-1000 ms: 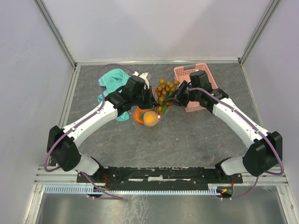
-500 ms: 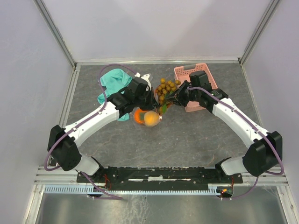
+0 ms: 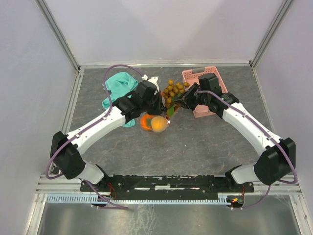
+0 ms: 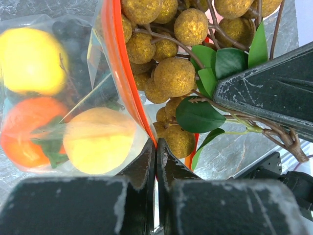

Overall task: Place the food in the zip-top bag and seal the zipper
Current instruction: Place the fake fruit in the zipper food storage bag.

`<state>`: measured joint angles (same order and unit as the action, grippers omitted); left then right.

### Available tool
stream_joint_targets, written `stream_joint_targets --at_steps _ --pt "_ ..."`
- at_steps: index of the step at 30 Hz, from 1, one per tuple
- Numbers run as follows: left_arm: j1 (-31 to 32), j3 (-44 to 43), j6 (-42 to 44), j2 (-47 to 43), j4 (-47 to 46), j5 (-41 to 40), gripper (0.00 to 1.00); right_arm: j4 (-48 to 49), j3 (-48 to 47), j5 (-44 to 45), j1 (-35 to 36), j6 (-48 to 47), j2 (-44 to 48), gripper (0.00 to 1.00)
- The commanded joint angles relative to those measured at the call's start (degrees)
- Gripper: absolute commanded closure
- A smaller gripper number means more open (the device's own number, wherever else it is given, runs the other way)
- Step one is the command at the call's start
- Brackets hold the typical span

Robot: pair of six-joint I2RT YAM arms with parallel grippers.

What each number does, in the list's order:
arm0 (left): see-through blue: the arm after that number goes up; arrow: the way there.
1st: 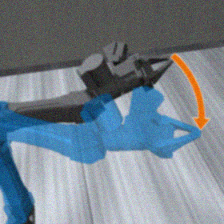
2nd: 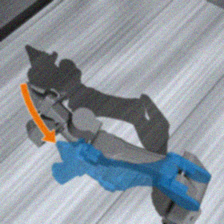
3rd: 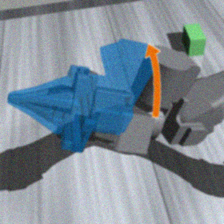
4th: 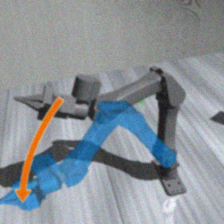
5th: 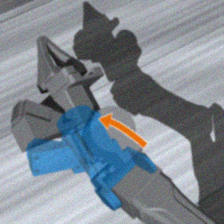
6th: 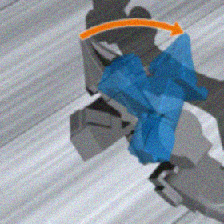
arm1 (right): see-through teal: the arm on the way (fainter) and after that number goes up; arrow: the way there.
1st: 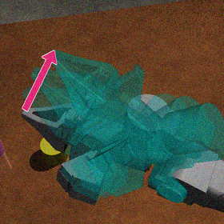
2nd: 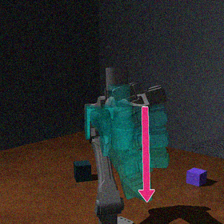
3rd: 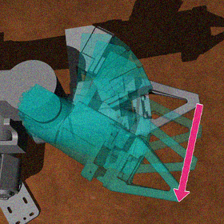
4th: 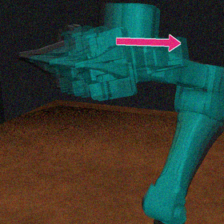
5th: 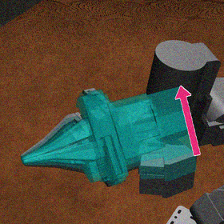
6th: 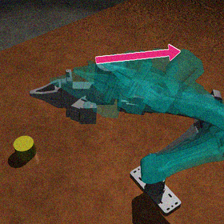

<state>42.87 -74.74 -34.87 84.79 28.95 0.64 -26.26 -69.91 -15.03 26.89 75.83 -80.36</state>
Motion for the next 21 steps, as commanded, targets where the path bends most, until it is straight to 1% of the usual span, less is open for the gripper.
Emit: stream_joint_targets --at_steps 1,8,14,21 --pt "0.94 -2.77 3.36 1.07 0.81 -1.49 0.97 5.6 -1.12 1.91 0.08 2.53 1.15 0.98" --pt "1.77 -4.36 5.42 1.71 2.76 -4.67 0.97 6.88 -1.27 1.06 -0.01 3.69 0.07 0.98" --pt "1.66 -5.42 4.37 1.57 2.39 -4.06 0.97 3.2 -2.67 0.69 0.07 -2.39 -1.11 0.98" --pt "1.07 -8.09 3.27 2.51 2.78 -2.47 0.97 -0.82 -1.56 -0.13 0.83 -10.11 -0.73 0.98"
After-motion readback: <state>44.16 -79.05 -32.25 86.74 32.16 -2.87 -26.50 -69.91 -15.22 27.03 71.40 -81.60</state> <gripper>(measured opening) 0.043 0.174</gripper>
